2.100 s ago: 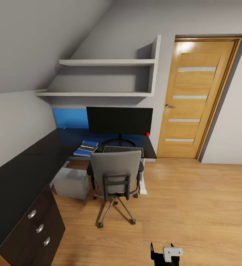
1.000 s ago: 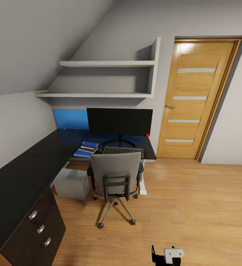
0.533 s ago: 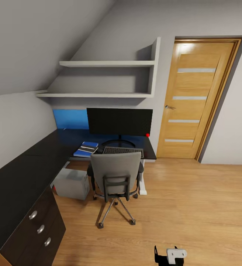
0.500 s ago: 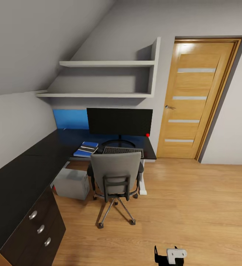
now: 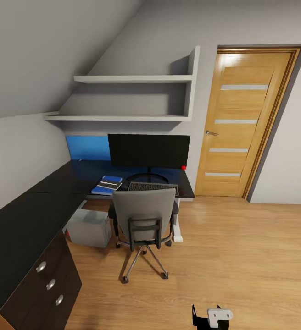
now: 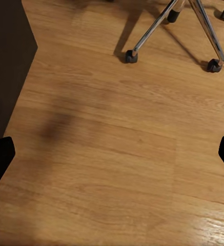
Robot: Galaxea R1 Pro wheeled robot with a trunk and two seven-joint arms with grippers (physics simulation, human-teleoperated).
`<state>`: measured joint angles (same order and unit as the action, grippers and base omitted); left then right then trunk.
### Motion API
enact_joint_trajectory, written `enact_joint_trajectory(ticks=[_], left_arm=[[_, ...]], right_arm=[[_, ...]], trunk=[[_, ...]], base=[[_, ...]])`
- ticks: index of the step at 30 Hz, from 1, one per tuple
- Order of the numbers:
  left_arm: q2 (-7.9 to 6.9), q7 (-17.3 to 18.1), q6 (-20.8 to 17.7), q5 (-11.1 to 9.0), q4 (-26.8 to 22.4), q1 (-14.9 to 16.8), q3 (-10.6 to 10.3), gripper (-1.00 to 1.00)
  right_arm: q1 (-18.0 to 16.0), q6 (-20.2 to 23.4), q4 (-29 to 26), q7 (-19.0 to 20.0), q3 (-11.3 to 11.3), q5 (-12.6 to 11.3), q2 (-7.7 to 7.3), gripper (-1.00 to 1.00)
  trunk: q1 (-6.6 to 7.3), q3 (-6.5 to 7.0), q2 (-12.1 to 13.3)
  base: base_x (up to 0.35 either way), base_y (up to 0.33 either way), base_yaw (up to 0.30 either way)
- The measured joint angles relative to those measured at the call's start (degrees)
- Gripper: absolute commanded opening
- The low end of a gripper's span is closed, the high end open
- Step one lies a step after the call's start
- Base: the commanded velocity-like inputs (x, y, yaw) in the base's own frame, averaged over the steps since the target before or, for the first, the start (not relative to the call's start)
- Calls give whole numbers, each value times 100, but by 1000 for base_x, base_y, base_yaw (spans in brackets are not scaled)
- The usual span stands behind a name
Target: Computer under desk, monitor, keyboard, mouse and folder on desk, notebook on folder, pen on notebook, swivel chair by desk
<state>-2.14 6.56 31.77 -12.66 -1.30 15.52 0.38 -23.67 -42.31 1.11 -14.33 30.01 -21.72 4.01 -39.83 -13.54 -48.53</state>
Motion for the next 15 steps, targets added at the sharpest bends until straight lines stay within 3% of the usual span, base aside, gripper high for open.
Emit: enact_joint_trajectory(ticks=[15], left_arm=[[20, -3, 1, 0, 0, -1, 2, 100]], right_arm=[[0, 0, 0, 0, 0, 0, 1, 100]], trunk=[[0, 0, 0]], base=[[0, 0, 0]])
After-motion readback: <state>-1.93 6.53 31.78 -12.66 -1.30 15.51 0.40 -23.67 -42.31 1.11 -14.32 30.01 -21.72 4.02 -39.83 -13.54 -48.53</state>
